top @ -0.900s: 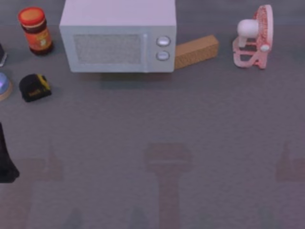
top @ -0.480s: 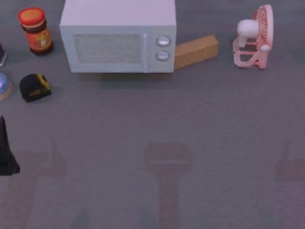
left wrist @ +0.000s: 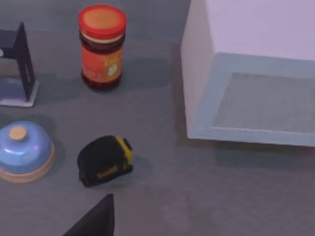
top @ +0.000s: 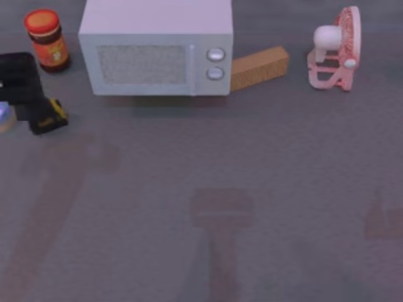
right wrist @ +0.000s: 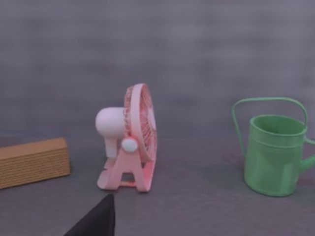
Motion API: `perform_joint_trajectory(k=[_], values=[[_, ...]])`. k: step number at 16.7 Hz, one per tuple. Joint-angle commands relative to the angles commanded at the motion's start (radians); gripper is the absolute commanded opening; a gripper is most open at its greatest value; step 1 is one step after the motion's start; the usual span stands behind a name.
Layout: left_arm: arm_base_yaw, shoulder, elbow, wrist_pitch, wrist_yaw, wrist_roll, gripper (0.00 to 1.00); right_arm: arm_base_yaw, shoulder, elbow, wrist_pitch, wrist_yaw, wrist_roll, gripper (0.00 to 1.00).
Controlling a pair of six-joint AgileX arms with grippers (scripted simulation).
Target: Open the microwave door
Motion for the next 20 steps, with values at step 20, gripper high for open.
perform_joint_trajectory(k=[20], values=[[-0.358,1.365,1.414,-0.676,-0.167,-0.334,1.00,0.000,0.000,0.000,0.000,0.000,0.000,1.00]])
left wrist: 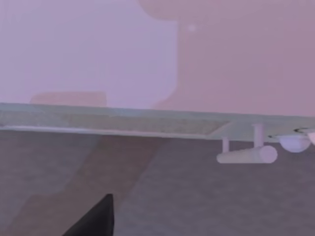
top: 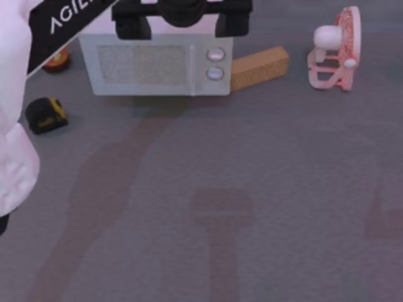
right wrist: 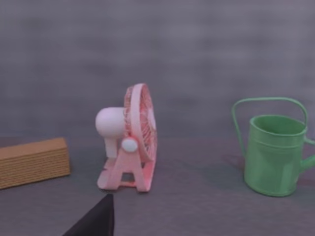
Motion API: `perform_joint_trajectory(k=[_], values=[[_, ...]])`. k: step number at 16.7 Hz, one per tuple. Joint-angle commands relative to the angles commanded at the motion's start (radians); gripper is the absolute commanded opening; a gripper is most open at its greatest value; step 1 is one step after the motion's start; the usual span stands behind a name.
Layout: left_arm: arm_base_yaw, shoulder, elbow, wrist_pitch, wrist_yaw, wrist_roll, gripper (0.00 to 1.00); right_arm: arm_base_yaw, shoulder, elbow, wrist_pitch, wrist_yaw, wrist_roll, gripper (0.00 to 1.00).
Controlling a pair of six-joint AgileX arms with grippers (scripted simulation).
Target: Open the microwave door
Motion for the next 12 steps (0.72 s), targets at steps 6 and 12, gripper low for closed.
perform_joint_trajectory(k=[6,12], values=[[0.012,0.024,-0.016,0.042,0.006,0.012,1.00,0.000,0.000,0.000,0.000,0.000,0.000,1.00],[0.047,0.122,-0.068,0.203,0.023,0.045,1.00,0.000,0.000,0.000,0.000,0.000,0.000,1.00]])
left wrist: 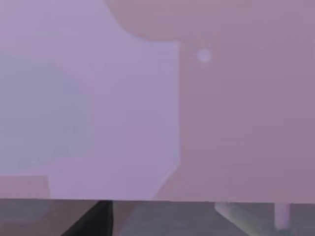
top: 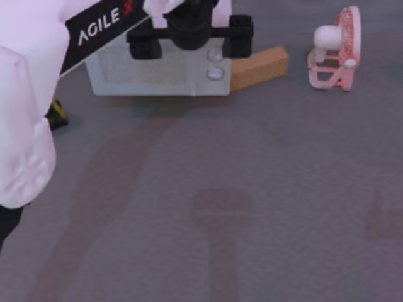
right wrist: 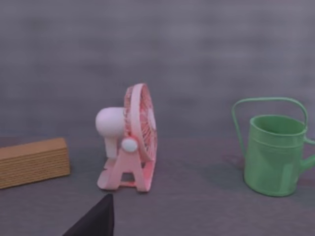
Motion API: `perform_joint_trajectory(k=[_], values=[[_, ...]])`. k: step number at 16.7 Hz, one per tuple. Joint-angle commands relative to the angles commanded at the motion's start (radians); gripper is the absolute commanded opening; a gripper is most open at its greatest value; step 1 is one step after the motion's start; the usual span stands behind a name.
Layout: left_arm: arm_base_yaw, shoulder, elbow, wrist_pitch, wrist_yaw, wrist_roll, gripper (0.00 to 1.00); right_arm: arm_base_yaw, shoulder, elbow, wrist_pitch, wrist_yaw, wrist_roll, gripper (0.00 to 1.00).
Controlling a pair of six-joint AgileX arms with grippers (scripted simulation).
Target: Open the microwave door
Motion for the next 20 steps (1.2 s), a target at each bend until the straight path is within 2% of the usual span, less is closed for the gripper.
perform_joint_trajectory(k=[4,17,20], values=[[0.001,0.002,-0.001,0.002,0.000,0.001,1.00,0.000,0.000,0.000,0.000,0.000,0.000,1.00],[0.001,0.002,-0.001,0.002,0.000,0.001,0.02,0.000,0.000,0.000,0.000,0.000,0.000,1.00],[0.001,0.002,-0.001,0.002,0.000,0.001,0.00,0.000,0.000,0.000,0.000,0.000,0.000,1.00]])
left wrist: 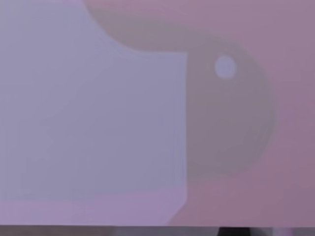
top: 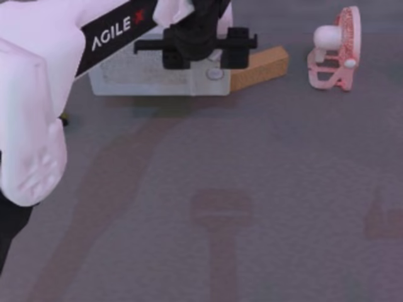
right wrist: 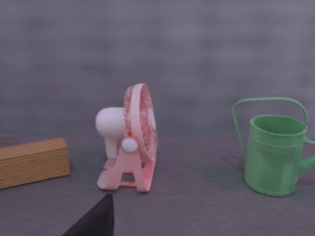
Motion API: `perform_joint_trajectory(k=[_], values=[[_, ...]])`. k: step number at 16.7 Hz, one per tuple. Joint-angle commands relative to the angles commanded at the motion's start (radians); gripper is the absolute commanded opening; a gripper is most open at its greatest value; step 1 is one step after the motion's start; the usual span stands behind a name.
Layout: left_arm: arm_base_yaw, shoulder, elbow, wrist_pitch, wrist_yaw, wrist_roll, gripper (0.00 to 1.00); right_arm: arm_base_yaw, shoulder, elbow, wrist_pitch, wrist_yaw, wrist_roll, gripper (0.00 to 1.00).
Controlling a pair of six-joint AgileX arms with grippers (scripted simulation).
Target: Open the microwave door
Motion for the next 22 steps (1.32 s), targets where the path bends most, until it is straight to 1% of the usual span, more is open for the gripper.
perform_joint_trajectory(k=[5,6,7,14,22], values=[[0.000,0.000,0.000,0.000,0.000,0.000,0.00,0.000,0.000,0.000,0.000,0.000,0.000,1.00],[-0.033,-0.001,-0.031,0.003,0.023,-0.009,0.00,0.000,0.000,0.000,0.000,0.000,0.000,1.00],[-0.033,-0.004,-0.035,0.004,0.022,-0.009,0.00,0.000,0.000,0.000,0.000,0.000,0.000,1.00],[-0.029,-0.111,-0.194,0.068,-0.012,-0.026,0.00,0.000,0.000,0.000,0.000,0.000,0.000,1.00],[-0.029,-0.121,-0.204,0.075,-0.015,-0.028,0.00,0.000,0.000,0.000,0.000,0.000,0.000,1.00]])
